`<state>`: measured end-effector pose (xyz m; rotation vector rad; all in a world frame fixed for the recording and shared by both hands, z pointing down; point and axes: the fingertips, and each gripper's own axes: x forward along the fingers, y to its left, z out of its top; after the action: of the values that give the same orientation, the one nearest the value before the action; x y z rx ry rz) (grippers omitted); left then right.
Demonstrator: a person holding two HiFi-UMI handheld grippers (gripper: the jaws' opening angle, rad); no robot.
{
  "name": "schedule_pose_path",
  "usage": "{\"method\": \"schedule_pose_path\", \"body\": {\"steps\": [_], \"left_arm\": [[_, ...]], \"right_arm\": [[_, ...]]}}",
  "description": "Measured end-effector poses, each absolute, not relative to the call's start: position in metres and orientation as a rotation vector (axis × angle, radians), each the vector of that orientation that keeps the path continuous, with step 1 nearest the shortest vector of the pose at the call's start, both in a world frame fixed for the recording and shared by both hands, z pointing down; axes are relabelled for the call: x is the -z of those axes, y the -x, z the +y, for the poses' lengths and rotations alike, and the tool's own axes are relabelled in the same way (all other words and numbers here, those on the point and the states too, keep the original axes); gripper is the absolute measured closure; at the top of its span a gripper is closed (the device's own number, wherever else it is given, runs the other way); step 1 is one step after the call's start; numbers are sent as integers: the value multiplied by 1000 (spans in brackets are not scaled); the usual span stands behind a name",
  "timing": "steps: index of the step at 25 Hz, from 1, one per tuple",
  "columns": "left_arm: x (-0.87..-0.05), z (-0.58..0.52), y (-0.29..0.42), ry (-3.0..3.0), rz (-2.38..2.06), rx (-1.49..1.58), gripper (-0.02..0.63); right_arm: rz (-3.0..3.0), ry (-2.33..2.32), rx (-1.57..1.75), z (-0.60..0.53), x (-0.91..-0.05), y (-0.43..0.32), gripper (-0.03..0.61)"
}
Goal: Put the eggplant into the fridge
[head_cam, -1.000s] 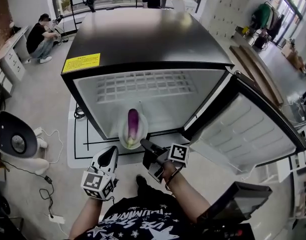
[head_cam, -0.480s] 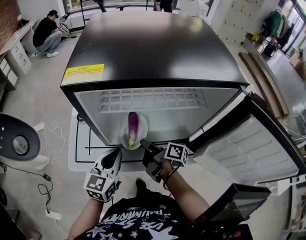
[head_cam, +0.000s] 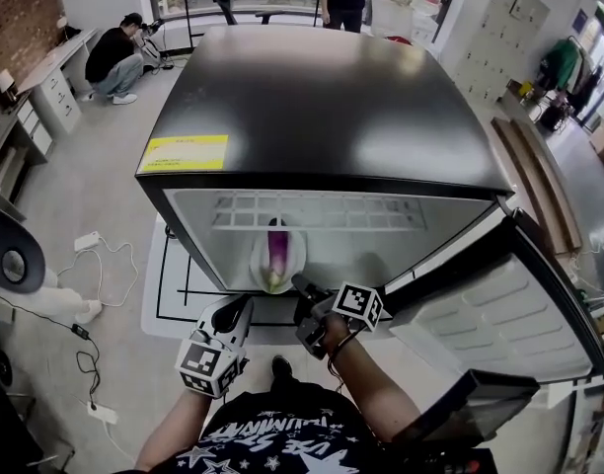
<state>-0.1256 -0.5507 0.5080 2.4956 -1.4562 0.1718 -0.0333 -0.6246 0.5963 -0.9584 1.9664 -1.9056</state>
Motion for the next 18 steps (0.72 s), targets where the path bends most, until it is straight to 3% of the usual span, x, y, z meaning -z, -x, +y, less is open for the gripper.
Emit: {"method": "schedule_pose_path", "body": {"steps": [18], "left_arm": [[-506, -555, 139, -2447, -1540, -172, 604]], "right_arm": [[2343, 1309, 1774, -650, -606, 17, 557]]}}
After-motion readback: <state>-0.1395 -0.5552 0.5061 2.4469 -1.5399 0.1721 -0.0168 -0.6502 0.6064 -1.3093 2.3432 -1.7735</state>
